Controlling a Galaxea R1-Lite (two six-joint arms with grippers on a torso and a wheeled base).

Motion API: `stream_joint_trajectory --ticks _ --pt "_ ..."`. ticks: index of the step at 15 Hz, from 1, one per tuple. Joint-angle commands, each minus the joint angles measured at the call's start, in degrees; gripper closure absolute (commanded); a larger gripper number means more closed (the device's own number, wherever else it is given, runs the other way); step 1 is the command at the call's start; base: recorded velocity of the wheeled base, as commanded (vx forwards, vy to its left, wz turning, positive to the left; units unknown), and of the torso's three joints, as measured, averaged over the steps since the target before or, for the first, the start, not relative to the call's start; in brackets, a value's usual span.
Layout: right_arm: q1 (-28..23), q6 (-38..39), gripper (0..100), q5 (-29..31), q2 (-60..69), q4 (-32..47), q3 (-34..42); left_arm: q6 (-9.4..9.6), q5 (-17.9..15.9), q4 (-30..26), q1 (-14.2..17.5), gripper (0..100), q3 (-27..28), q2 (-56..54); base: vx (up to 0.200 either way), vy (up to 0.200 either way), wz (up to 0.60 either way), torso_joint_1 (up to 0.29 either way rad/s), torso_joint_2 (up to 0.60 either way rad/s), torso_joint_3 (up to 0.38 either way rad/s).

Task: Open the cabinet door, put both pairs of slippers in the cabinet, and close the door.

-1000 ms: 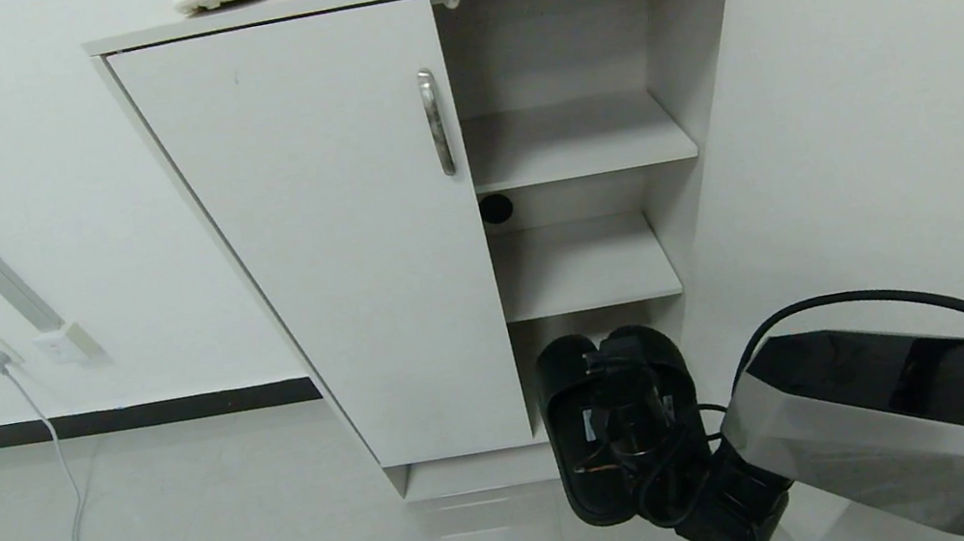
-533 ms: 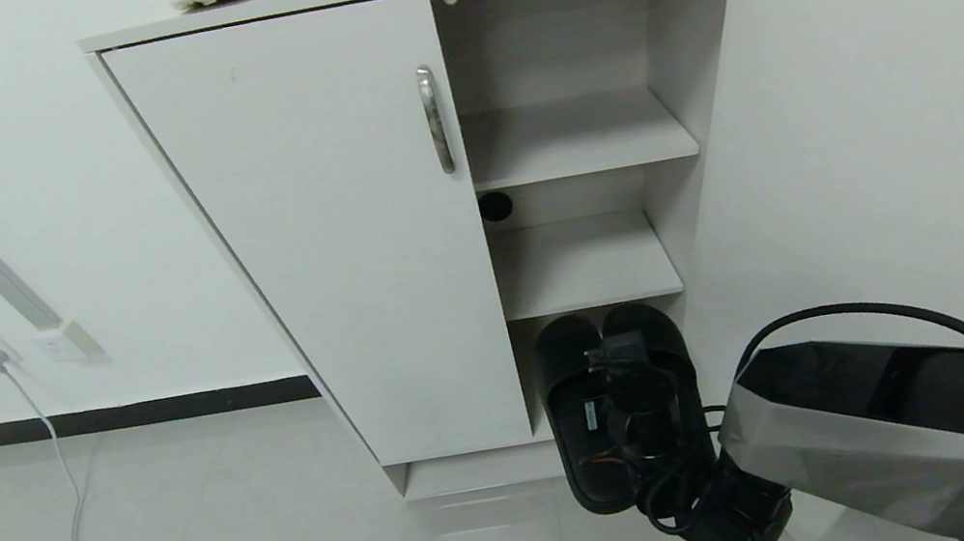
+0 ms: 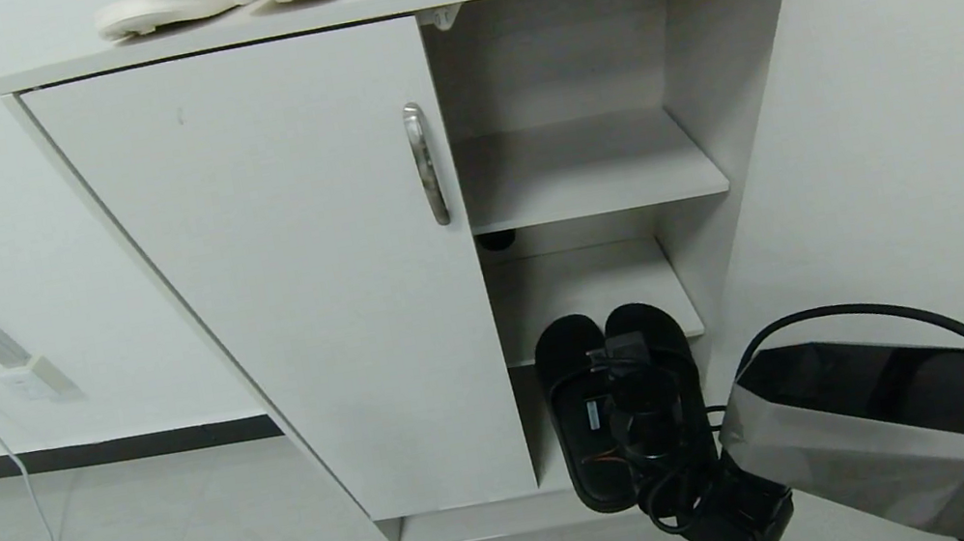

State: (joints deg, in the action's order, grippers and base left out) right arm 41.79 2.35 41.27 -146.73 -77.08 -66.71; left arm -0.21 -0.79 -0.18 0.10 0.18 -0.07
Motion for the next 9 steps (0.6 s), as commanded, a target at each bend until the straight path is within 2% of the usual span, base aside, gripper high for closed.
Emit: stream_joint_trajectory --ticks 1,5,9 --pt "0.0 0.0 100 0.0 0.1 0.0 0.0 0.03 0.0 -0.1 0.0 100 0.0 0.1 0.2 0.0 0.0 0.007 0.0 0.002" --pt "-0.2 0.0 100 -0.1 0.1 0.2 -0.2 0.03 0.0 0.0 0.0 100 0.0 0.1 0.2 0.0 0.0 0.001 0.0 0.002" --pt "-1.3 0.0 100 -0.4 0.2 2.8 -3.2 0.03 0.0 0.0 0.0 100 0.0 0.1 0.0 0.0 0.0 0.0 0.0 0.0"
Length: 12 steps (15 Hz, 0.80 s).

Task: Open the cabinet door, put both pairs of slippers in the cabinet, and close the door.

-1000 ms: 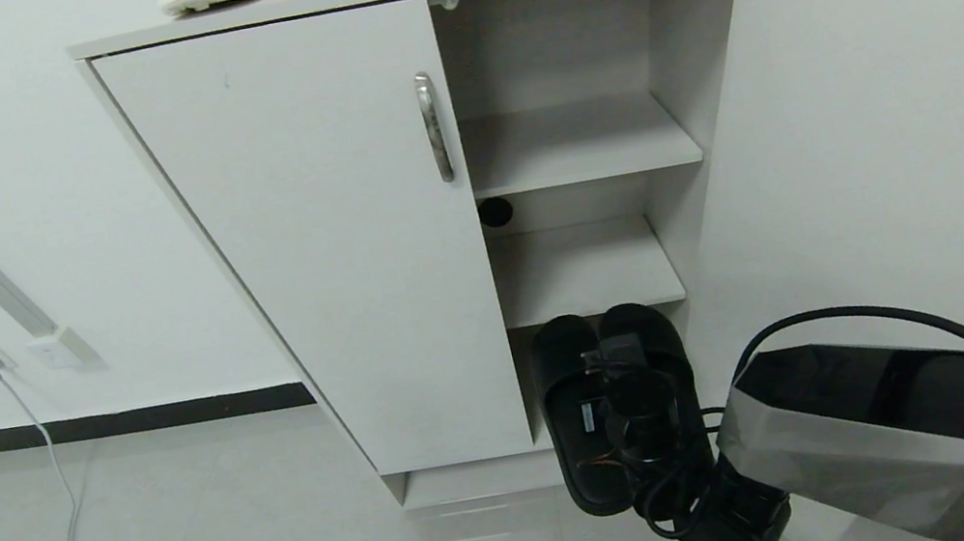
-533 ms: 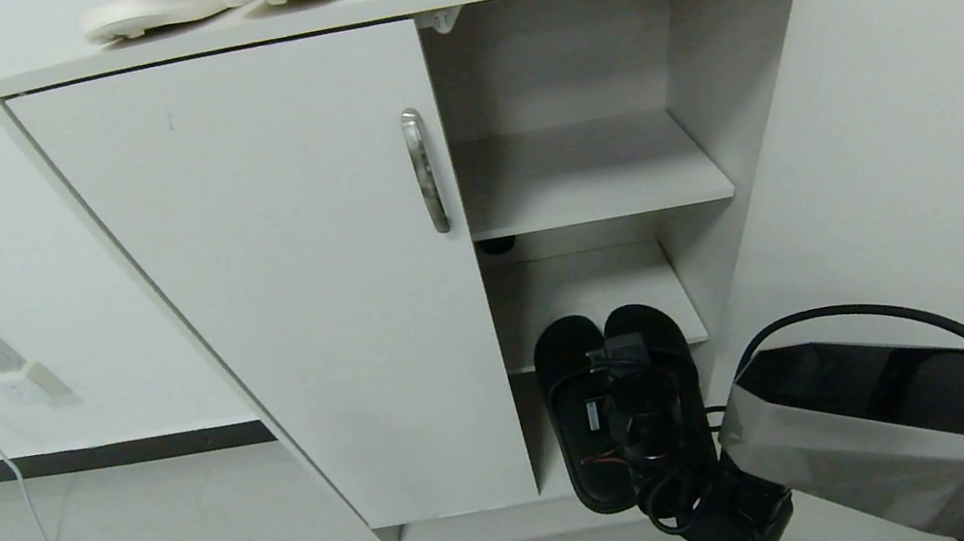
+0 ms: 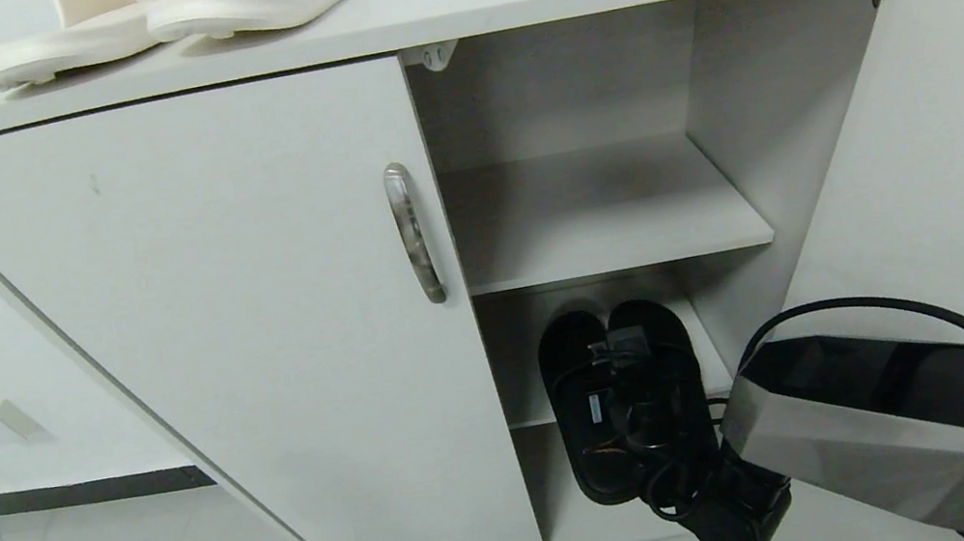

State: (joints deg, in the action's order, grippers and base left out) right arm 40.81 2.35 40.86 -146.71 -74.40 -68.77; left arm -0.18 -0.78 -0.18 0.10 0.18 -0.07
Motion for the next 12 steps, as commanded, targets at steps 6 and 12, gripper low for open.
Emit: stream_joint_trajectory --ticks 6,12 --pt "-3.4 5.5 100 -5.4 0.2 19.9 -13.5 0.01 0.0 0.0 0.0 100 0.0 0.1 0.0 0.0 0.0 0.0 0.0 0.0" --pt "-6.4 5.8 100 -9.1 -4.7 25.4 -24.7 0.27 0.1 0.1 0.0 100 0.0 0.1 0.0 0.0 0.0 0.0 0.0 0.0"
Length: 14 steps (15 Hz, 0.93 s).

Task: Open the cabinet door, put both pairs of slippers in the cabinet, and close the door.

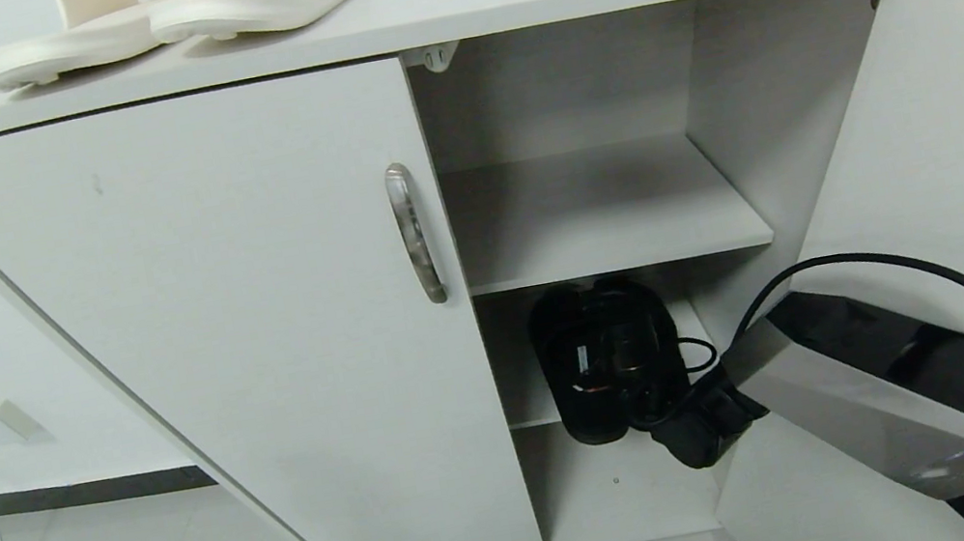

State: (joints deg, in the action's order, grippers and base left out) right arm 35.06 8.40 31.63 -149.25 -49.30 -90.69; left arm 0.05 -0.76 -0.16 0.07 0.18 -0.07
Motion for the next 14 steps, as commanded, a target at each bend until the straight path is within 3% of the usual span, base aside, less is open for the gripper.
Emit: stream_joint_trajectory --ticks 1,6,14 --pt "-1.0 -0.3 100 0.3 -2.6 0.8 -4.1 0.04 0.1 0.0 0.0 100 -0.1 0.1 0.0 0.0 0.0 0.0 0.0 0.0" --pt "-2.1 -0.8 100 2.0 -3.9 9.0 -13.7 -0.05 0.1 0.0 0.0 100 0.0 0.1 0.0 0.0 0.0 0.0 0.0 0.0" --pt "-2.0 -0.8 100 3.2 -6.4 10.0 -16.0 -0.05 0.1 0.0 0.0 100 -0.1 0.1 0.0 0.0 0.0 0.0 0.0 0.0"
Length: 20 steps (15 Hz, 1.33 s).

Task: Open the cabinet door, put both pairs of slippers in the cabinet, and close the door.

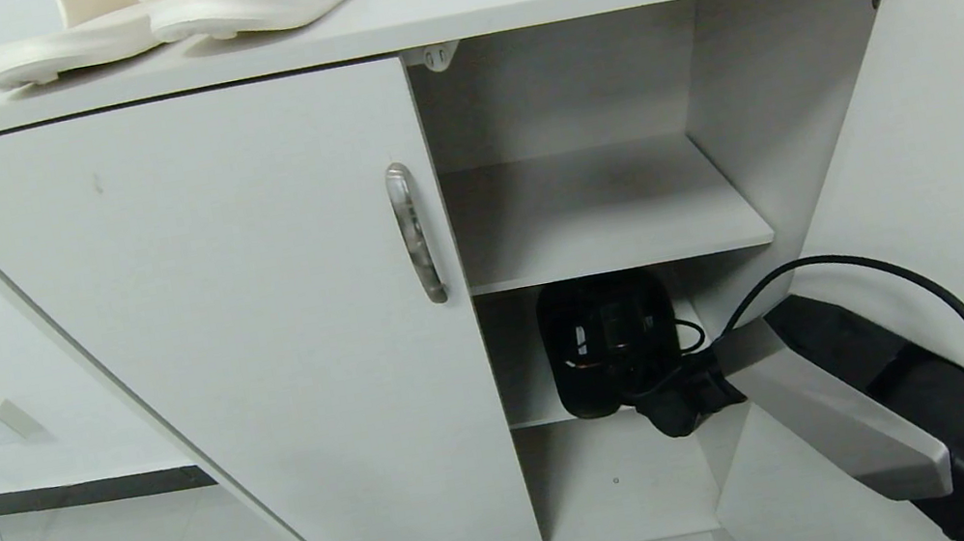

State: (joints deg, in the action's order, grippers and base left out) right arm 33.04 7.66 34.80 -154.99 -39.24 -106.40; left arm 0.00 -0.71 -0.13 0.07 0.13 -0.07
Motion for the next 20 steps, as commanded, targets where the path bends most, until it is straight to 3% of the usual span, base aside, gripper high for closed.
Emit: stream_joint_trajectory --ticks 1,2,6,13,16,20 --pt "0.0 0.0 100 0.0 -0.8 0.0 -0.6 0.0 0.0 0.0 0.0 100 0.0 0.1 0.0 0.0 0.0 0.0 0.0 0.0" --pt "0.0 0.0 0 0.1 -0.8 -0.1 -0.5 0.0 0.0 0.0 0.0 100 0.0 0.1 0.0 0.0 0.0 0.0 0.0 0.0" --pt "0.3 0.0 0 0.2 1.0 -1.8 3.4 -0.09 0.0 0.0 0.0 100 0.0 0.1 0.0 0.0 0.0 0.0 0.0 0.0" --pt "5.9 0.1 0 1.9 19.0 -16.0 35.9 -0.09 0.0 0.0 0.0 100 0.0 0.1 0.0 0.0 0.0 0.0 0.0 0.0" --pt "8.6 0.8 0 1.9 27.2 -17.4 48.0 -0.09 0.0 0.0 0.0 100 0.0 0.1 0.0 0.0 0.0 0.0 0.0 0.0" --pt "11.3 1.6 0 2.0 29.7 -18.2 52.2 -0.09 0.0 0.0 0.0 100 0.0 0.1 0.0 0.0 0.0 0.0 0.0 0.0"
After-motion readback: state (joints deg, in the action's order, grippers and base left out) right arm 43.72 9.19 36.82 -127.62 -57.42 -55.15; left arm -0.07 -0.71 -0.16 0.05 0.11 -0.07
